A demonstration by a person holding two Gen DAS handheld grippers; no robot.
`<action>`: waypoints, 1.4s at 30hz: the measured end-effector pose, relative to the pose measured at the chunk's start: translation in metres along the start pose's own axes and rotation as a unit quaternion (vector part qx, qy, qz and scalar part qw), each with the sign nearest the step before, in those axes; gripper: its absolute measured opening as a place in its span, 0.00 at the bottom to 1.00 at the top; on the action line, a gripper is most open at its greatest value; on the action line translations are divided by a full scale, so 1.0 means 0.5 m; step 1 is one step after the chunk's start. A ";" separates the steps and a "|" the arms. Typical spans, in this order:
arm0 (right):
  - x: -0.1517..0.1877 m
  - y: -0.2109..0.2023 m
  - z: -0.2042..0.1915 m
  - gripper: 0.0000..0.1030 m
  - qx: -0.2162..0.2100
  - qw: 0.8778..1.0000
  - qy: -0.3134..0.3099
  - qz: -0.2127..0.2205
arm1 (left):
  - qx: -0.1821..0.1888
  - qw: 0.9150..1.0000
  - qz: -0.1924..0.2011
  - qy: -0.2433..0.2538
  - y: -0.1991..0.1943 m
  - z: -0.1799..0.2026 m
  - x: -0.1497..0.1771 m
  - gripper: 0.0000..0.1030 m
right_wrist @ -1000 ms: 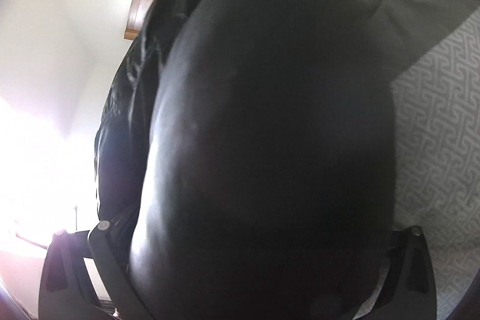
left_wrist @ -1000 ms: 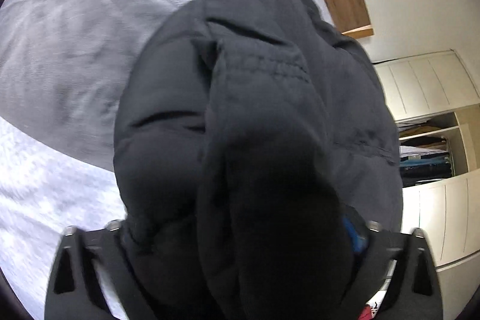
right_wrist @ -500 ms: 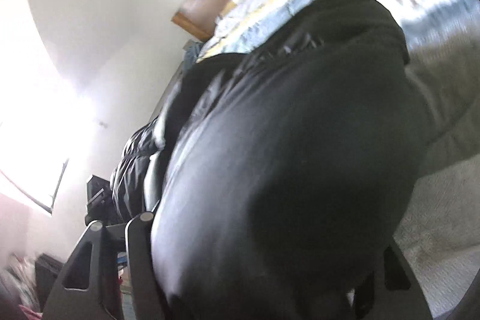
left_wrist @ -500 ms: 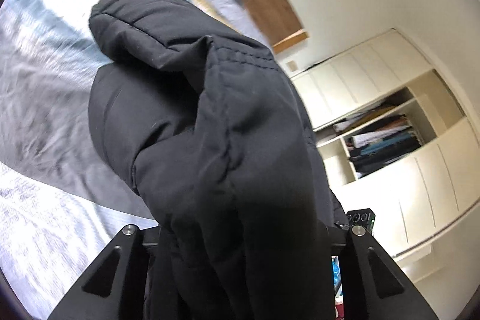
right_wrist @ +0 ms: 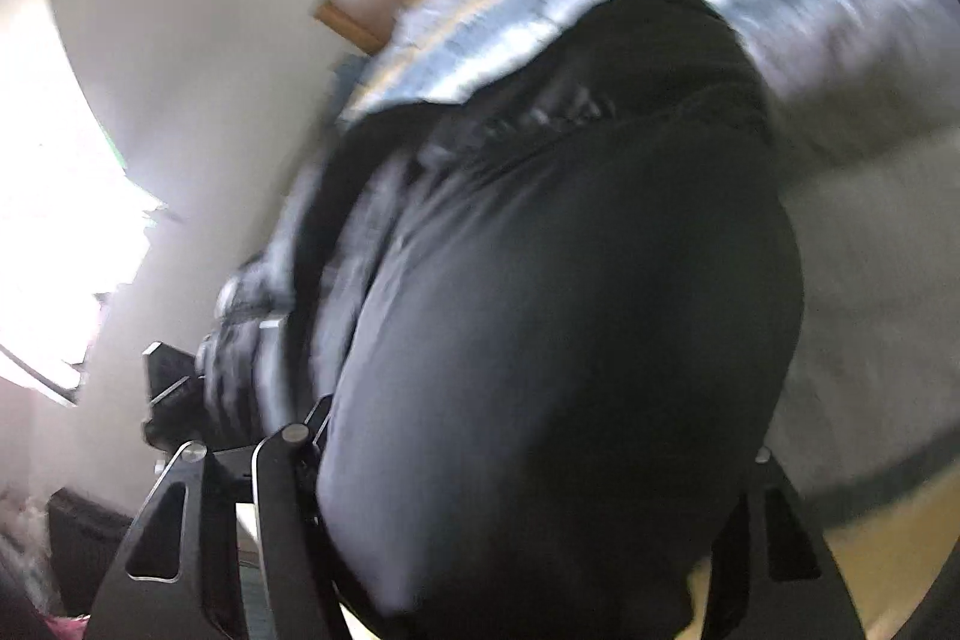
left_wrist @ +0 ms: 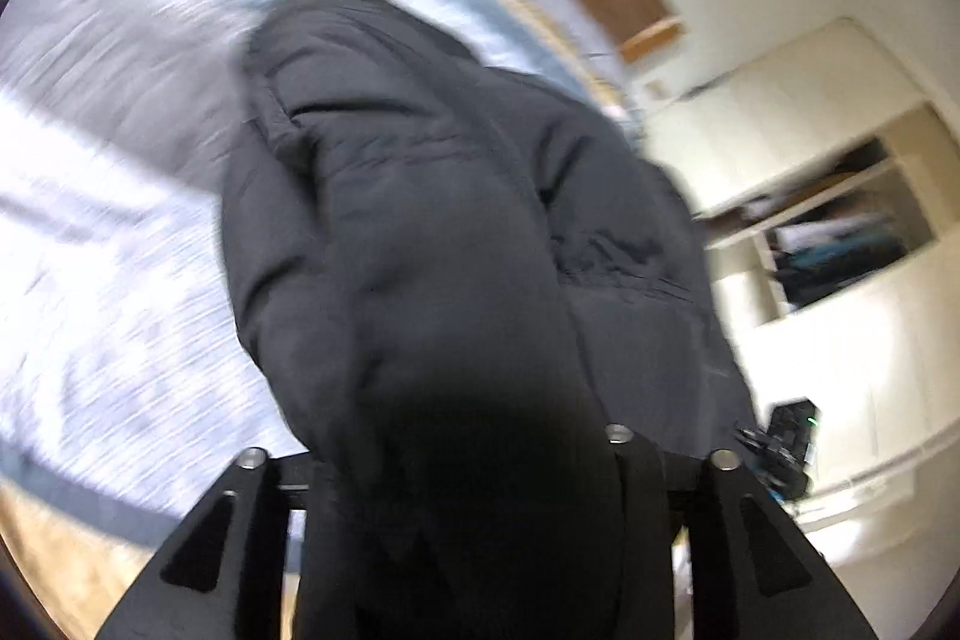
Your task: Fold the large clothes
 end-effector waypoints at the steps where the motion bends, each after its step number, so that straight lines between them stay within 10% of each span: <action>1: 0.008 -0.003 0.012 0.62 0.005 1.000 0.007 -0.001 | -0.008 1.000 0.004 -0.020 -0.015 -0.025 0.004 0.47; 9: 0.041 -0.120 0.120 0.75 0.069 0.997 0.033 0.030 | -0.057 0.996 0.041 -0.050 -0.151 -0.073 0.006 0.74; 21: 0.141 -0.298 0.077 0.77 0.102 0.991 -0.001 0.092 | -0.141 0.985 0.095 0.030 -0.243 0.070 0.078 0.76; 42: 0.427 -0.465 -0.238 0.77 0.183 0.949 -0.096 0.237 | -0.282 0.901 0.207 0.255 -0.236 0.422 0.419 1.00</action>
Point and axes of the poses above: each gripper's, at about its wrist camera, not at the fingertips, and y roughly the way its jaws point, z to its right, x to its underside, the point moved 1 cm from there along y, roughly the way its jaws point, and after that the axes turned 15 degrees about x, right-handed, at the moved point
